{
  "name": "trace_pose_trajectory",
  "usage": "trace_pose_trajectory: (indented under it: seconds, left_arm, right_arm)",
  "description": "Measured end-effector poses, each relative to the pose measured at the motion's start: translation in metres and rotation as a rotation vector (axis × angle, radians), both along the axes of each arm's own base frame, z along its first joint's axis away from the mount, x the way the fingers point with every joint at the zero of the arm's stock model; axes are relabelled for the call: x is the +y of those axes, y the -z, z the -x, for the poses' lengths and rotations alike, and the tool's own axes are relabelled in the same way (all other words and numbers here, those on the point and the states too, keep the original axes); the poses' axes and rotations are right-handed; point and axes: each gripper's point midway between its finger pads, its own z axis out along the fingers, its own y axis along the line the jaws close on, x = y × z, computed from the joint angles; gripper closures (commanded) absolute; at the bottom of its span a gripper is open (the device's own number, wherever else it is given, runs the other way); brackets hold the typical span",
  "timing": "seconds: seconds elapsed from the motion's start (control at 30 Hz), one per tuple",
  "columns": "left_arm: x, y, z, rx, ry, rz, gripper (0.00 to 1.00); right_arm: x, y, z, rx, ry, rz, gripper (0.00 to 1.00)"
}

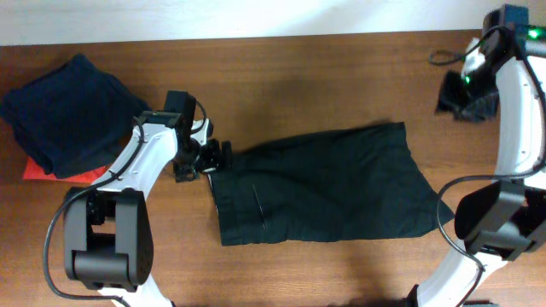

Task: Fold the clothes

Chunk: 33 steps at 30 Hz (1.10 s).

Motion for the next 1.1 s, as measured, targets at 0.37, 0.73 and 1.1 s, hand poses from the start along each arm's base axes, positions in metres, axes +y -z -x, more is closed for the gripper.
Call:
trace_pose_trajectory:
  seconds: [0.37,0.73,1.1]
  left_arm:
    - [-0.028,0.038,0.069,0.12,0.118,-0.003,1.0]
    - [-0.003,-0.083,-0.023,-0.057,0.051,-0.031,1.0]
    - [0.031,-0.139,0.009,0.071,0.002,-0.085,1.0]
  right_arm:
    - [0.008,0.05,0.072,0.336,0.056,-0.092,0.55]
    - [0.18,0.072,0.035,0.141,-0.515,-0.312,0.96]
    - [0.383,0.174,0.081,-0.085,-0.767,-0.392,0.95]
